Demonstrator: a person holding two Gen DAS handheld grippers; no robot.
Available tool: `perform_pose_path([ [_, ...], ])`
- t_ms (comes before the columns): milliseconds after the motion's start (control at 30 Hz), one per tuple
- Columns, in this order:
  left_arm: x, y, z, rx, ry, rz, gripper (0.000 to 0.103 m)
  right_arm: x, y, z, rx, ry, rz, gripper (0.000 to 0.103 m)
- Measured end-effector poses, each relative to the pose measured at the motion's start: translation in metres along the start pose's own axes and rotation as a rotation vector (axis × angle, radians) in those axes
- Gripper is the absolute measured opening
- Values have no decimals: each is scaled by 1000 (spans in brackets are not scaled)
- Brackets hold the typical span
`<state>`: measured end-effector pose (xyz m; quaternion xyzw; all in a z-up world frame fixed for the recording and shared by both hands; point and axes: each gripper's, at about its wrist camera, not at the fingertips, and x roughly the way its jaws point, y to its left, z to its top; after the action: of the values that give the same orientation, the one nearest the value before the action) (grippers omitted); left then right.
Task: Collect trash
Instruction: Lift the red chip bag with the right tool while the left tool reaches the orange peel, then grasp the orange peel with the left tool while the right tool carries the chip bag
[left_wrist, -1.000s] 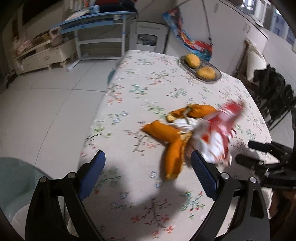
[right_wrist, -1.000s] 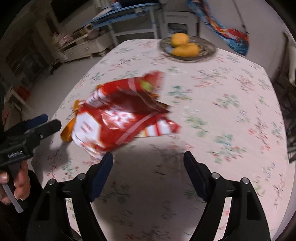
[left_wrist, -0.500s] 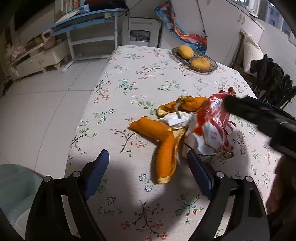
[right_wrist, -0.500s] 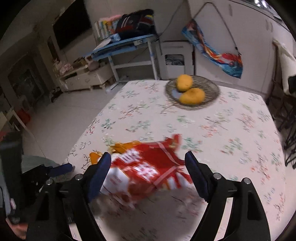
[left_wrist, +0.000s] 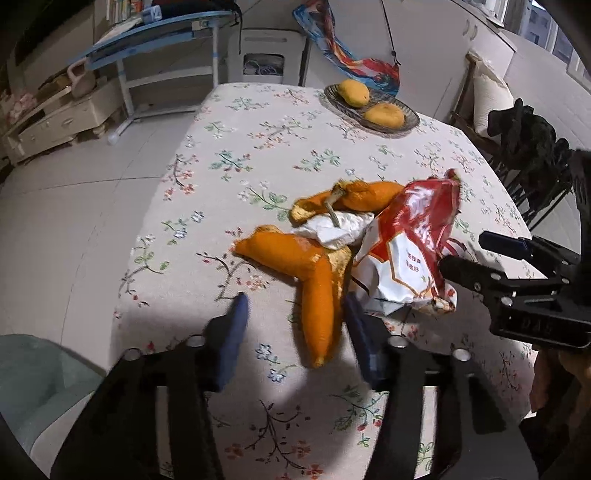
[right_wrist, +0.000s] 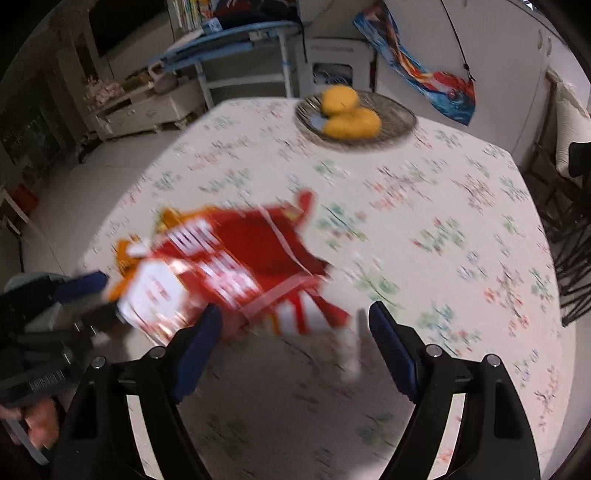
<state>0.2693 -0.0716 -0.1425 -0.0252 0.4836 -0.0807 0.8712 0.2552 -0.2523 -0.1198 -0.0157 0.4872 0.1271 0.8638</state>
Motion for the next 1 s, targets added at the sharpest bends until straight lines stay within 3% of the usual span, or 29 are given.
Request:
perform_pose_path([
  [33, -1, -1, -1, 6, -3, 1, 42, -1, -3, -3, 5, 3, -7, 79],
  [100, -1, -3, -2, 16, 3, -19, 25, -6, -9, -5, 23, -6, -7, 79],
  [200, -4, -1, -5, 16, 12, -43, 19, -17, -10, -2, 62, -49, 26, 79],
  [500, -17, 14, -18, -9, 30, -72, 19, -16, 43, 16, 54, -124, 149, 79],
  [667, -16, 15, -20, 4, 43, -75, 19, 6, 61, 14, 20, -75, 131, 82],
  [767, -17, 16, -19, -8, 52, -118, 19, 10, 54, 7, 22, -67, 121, 82],
  [900, -18, 8, -22, 20, 68, -165, 19, 0, 44, 2, 0, -46, 130, 61],
  [1000, -17, 0, -27, 48, 85, -189, 19, -7, 43, -4, -51, -40, 107, 53],
])
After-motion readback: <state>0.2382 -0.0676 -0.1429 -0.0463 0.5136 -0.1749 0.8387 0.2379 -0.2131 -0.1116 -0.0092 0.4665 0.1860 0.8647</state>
